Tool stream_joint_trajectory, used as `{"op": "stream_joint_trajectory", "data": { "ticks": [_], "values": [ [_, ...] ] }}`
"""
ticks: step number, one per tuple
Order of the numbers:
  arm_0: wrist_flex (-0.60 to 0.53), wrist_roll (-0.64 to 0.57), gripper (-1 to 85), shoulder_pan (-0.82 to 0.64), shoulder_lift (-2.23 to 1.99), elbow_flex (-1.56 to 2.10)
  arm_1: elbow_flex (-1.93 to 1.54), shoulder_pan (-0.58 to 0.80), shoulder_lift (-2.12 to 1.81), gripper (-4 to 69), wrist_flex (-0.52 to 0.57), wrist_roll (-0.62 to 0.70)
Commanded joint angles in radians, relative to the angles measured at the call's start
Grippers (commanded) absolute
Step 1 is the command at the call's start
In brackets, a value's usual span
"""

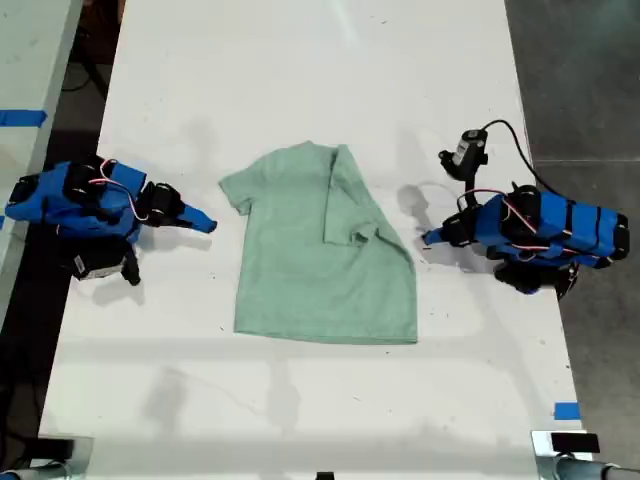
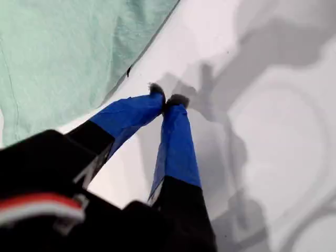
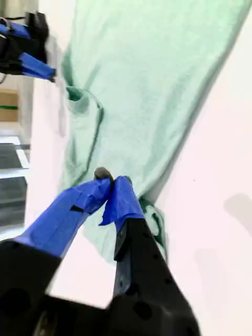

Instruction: Fold t shirt

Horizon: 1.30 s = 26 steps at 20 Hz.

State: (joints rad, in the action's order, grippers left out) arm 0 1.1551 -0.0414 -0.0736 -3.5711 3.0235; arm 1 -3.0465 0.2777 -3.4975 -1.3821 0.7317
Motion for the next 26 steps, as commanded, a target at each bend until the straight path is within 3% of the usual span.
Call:
{"op": "stream_joint_trajectory", "data": {
  "ticks": [1,3,5,7,9,11,13,18,23,26],
  "values": [
    [0.006,0.04,-0.3,0.032,0.161,-0.199,-0.051,0.011,-0.009,3.1,0.026,-0.052],
    [0.032,0.075,-0.3,0.077,0.445,-0.434,-0.051,0.032,-0.009,3.0,0.026,-0.06],
    [0.23,0.038,-0.3,0.023,0.802,-0.804,-0.051,0.078,-0.009,2.5,0.026,-0.112],
    [0.433,-0.126,5.8,-0.161,1.097,-1.144,-0.051,0.098,-0.009,2.4,0.026,-0.123],
    [0.437,-0.331,9.9,-0.37,1.276,-1.266,-0.051,0.091,-0.009,2.4,0.026,-0.117],
    [0.416,-0.495,13.8,-0.552,1.494,-1.29,-0.051,0.083,-0.009,2.4,0.026,-0.117],
    [0.342,-0.566,15.6,-0.623,1.652,-1.29,-0.051,0.081,-0.009,2.4,0.026,-0.114],
    [0.163,-0.618,15.1,-0.742,1.695,-1.112,-0.051,0.074,-0.009,2.8,0.026,-0.112],
    [0.002,-0.618,14.7,-0.762,1.68,-0.871,-0.051,0.074,-0.009,3.0,0.026,-0.11],
    [-0.032,-0.588,14.6,-0.712,1.692,-0.844,-0.051,0.075,-0.009,3.2,0.026,-0.11]
  ]
}}
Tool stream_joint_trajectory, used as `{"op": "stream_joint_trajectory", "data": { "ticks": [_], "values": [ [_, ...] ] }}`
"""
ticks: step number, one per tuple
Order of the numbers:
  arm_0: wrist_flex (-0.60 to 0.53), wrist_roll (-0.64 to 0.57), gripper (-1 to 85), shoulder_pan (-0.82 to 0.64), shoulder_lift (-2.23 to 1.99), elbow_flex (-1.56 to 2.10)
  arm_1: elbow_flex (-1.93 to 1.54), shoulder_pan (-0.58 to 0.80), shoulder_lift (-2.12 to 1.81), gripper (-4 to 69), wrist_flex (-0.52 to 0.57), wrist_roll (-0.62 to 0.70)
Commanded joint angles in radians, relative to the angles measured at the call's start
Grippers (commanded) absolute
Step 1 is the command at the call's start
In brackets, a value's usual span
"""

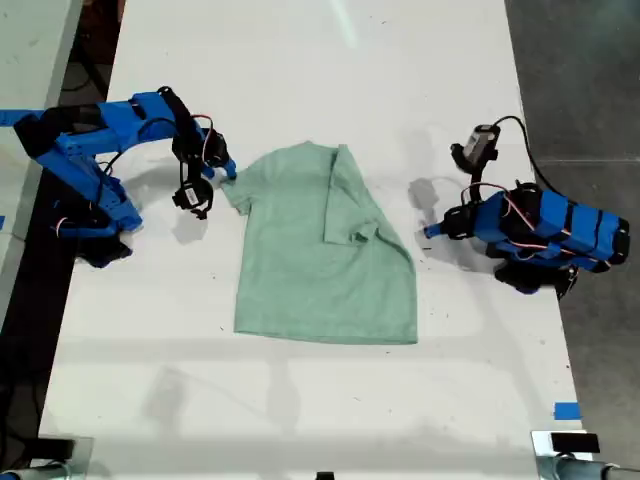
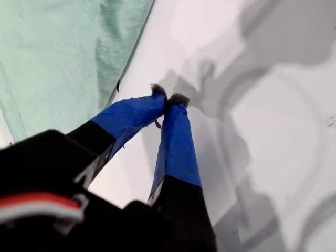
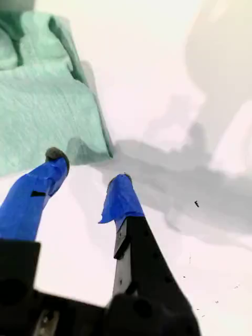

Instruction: Fold t shirt

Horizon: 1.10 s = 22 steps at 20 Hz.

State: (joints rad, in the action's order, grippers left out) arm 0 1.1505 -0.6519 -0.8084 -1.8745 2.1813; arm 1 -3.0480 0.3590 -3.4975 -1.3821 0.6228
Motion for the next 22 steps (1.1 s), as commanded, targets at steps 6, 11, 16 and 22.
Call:
{"op": "stream_joint_trajectory", "data": {
  "ticks": [6,11,16,22],
  "values": [
    [-0.132,-0.014,-0.2,0.009,0.242,-0.054,-0.049,-0.008,-0.009,3.3,0.026,-0.002],
    [-0.061,-0.011,-0.2,0.038,0.302,-0.141,-0.049,-0.008,-0.009,3.3,0.026,-0.002],
    [0.278,0.049,-0.2,0.161,0.146,-0.495,-0.049,-0.005,-0.009,3.5,0.026,-0.002],
    [0.385,0.08,-0.2,0.41,0.302,-0.974,-0.049,-0.005,-0.009,3.5,0.026,-0.002]
  ]
}}
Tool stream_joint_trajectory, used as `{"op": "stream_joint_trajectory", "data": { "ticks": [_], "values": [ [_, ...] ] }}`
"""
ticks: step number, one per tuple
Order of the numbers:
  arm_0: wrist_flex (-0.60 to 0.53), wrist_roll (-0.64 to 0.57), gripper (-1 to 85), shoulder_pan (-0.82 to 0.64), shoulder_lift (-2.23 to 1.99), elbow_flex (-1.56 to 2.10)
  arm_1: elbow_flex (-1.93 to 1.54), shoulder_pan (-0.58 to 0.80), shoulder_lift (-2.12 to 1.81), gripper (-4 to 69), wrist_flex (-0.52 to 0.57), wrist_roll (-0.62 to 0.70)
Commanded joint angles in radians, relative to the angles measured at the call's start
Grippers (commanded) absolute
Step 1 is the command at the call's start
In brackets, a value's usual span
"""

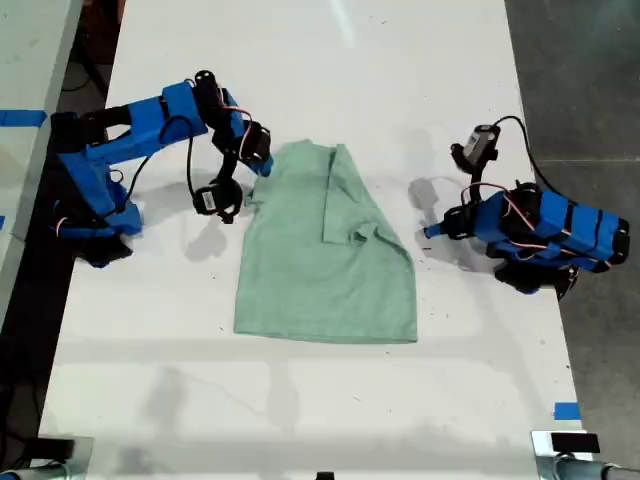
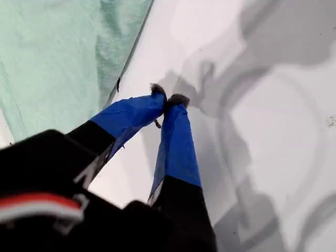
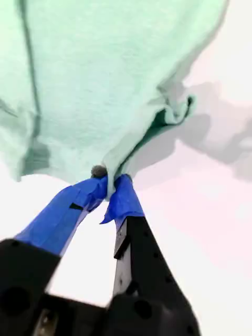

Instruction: Fold t shirt

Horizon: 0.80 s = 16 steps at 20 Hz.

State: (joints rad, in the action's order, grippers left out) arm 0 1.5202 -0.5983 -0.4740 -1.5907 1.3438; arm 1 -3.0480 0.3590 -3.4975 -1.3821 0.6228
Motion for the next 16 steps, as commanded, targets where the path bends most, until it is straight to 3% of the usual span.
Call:
{"op": "stream_joint_trajectory", "data": {
  "ticks": [1,8,12,16],
  "values": [
    [0.008,0.048,-0.2,0.106,0.051,-0.187,-0.049,-0.005,-0.009,3.5,0.026,-0.002],
    [-0.163,0.192,-0.1,0.207,0.295,-0.325,-0.049,-0.008,-0.009,3.4,0.026,-0.002],
    [-0.285,0.232,12.3,0.236,0.486,-0.345,-0.049,-0.011,-0.009,3.1,0.026,0.005],
    [-0.284,0.204,17.6,0.249,0.506,-0.356,-0.049,-0.011,-0.009,3.1,0.026,0.006]
  ]
}}
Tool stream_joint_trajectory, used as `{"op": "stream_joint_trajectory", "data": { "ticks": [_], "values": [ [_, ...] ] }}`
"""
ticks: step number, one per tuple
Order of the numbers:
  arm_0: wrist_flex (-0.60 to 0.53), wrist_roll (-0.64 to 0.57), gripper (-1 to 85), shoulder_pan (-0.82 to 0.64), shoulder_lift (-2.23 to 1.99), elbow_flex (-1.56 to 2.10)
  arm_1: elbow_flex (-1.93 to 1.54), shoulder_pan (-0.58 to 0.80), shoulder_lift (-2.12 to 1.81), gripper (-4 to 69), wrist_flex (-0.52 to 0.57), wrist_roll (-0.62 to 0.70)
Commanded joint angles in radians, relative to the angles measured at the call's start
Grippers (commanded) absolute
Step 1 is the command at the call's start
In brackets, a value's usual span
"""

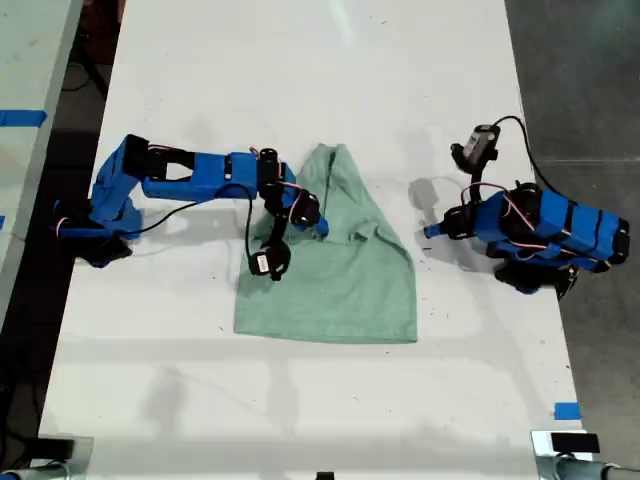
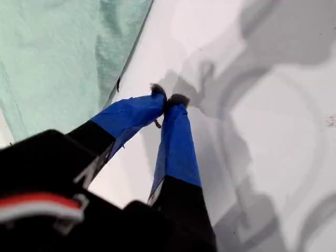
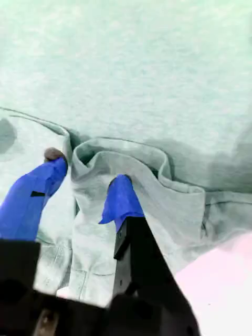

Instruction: Fold t shirt

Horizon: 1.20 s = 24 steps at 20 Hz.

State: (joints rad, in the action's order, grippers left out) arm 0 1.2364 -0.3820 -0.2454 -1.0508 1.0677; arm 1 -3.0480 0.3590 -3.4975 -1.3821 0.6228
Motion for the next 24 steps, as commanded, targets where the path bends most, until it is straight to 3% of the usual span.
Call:
{"op": "stream_joint_trajectory", "data": {
  "ticks": [1,6,8,11,15,18,22,24],
  "values": [
    [0.02,-0.021,17.3,0.021,-0.069,-0.081,-0.049,-0.011,-0.009,3.2,0.026,0.006],
    [0.156,0.028,11.1,0.086,-0.459,-0.066,-0.049,-0.009,-0.009,3.5,0.026,0.006],
    [0.215,0.083,0.4,0.137,-0.638,-0.026,-0.049,-0.008,-0.009,3.5,0.026,0.006],
    [0.256,0.123,-0.2,0.19,-1.012,0.209,-0.049,-0.009,-0.009,3.5,0.026,0.005],
    [0.146,0.244,-0.2,0.161,-1.914,1.034,-0.049,-0.009,-0.009,3.5,0.026,0.003],
    [-0.003,0.371,-0.2,0.291,-2.467,1.621,-0.049,-0.002,-0.009,3.5,0.026,0.003],
    [-0.187,0.39,-0.2,0.376,-2.553,1.993,-0.049,-0.002,-0.009,3.6,0.026,-0.005],
    [-0.078,0.463,1.9,0.296,-2.553,2.036,-0.049,0.0,-0.009,3.6,0.026,-0.015]
  ]
}}
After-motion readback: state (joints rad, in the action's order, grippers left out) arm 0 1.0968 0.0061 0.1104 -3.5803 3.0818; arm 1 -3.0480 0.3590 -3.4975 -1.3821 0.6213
